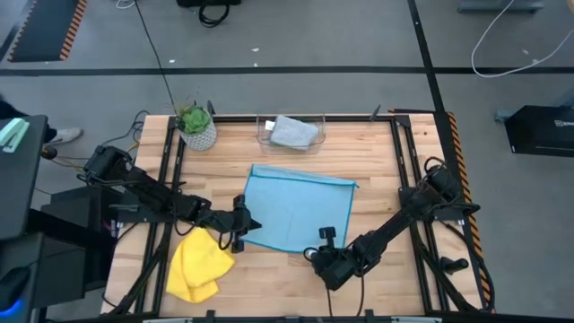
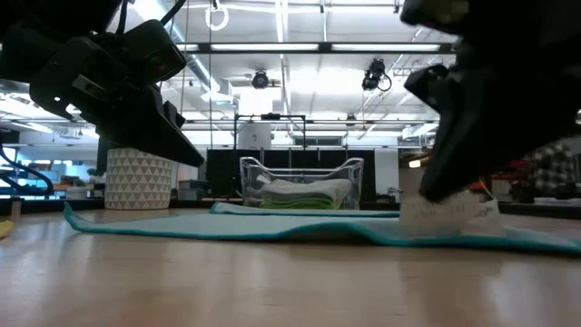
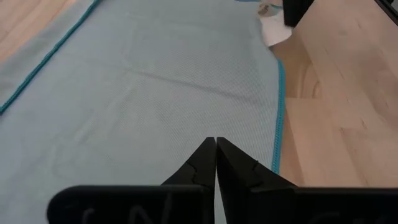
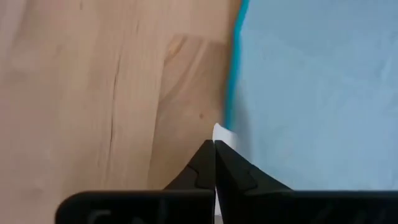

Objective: Fold microfiber towels
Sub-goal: Fold the blue microfiber cloth

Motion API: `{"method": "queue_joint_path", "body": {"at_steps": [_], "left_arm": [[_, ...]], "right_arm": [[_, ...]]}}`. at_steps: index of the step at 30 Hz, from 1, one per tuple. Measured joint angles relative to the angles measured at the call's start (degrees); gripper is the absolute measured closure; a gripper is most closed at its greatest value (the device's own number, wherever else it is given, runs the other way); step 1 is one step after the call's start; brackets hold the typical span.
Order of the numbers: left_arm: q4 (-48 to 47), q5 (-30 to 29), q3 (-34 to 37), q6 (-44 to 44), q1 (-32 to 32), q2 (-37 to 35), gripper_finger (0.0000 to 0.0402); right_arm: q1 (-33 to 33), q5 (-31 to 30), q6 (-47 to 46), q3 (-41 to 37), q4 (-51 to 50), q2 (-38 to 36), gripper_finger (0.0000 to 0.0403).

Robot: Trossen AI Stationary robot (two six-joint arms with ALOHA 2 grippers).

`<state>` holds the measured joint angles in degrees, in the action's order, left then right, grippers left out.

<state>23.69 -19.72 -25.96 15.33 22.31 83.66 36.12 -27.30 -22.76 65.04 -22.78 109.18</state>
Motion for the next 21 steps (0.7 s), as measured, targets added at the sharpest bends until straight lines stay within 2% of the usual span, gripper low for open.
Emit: {"method": "queue_joint_path", "body": {"at_steps": [4, 8, 14, 21], "left_arm": [[-0.01, 0.01, 0.0, -0.02, 0.0, 0.0, 0.0384], [-0.01, 0.01, 0.0, -0.08, 0.03, 0.0, 0.0381], [-0.05, 0.01, 0.0, 0.09, 0.14, 0.0, 0.0384], [-0.74, 0.03, 0.0, 0.96, 0.85, 0.0, 0.0359]], "right_arm": [[-0.05, -0.89, -1.7, 0.0, -0.45, -2.96, 0.0399], [-1.27, -0.91, -7.43, 0.07, -2.76, -5.36, 0.0397], [-4.63, 2.56, -17.51, -0.19, -5.78, -4.7, 0.0392], [-7.51, 5.23, -22.75, -3.93, -5.49, -4.06, 0.0383]]}}
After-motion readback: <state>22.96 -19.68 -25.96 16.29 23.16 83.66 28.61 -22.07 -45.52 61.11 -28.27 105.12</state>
